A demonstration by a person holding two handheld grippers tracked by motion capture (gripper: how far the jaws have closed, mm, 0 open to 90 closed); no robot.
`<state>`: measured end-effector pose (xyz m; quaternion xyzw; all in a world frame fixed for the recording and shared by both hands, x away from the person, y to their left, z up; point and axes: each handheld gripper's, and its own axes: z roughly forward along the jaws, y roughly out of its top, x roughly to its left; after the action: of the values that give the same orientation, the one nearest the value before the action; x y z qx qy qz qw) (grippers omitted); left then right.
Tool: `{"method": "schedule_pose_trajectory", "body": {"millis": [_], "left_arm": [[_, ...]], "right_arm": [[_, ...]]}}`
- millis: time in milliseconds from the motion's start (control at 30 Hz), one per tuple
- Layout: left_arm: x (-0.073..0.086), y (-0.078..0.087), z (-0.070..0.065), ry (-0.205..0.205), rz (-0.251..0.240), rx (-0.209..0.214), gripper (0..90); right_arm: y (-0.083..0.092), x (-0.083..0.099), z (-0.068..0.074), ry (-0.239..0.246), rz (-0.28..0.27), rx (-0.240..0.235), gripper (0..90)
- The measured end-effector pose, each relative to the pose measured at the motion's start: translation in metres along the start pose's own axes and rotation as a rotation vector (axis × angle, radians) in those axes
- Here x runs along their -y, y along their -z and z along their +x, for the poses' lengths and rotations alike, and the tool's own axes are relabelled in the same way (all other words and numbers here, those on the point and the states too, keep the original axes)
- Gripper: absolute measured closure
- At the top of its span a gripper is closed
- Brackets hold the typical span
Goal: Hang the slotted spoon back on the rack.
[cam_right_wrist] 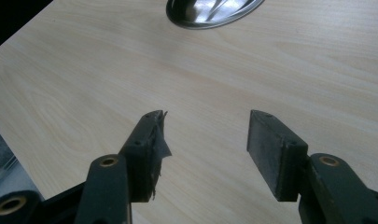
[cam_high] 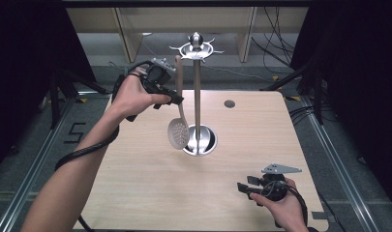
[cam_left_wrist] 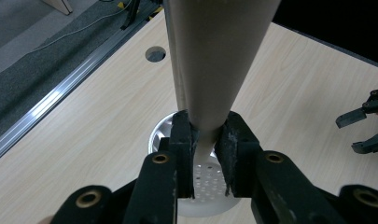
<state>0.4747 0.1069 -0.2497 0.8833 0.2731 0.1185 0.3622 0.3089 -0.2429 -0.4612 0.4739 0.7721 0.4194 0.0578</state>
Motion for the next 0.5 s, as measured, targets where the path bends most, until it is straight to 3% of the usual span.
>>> {"method": "schedule_pose_trajectory", "body": {"millis": [500], "left_arm": [[0.0003, -0.0036, -0.0036, 0.011, -0.011, -0.014, 75.4]], "right_arm": [[0.0002, 0.0001, 0.0, 0.003, -0.002, 0.003, 46.7]]}}
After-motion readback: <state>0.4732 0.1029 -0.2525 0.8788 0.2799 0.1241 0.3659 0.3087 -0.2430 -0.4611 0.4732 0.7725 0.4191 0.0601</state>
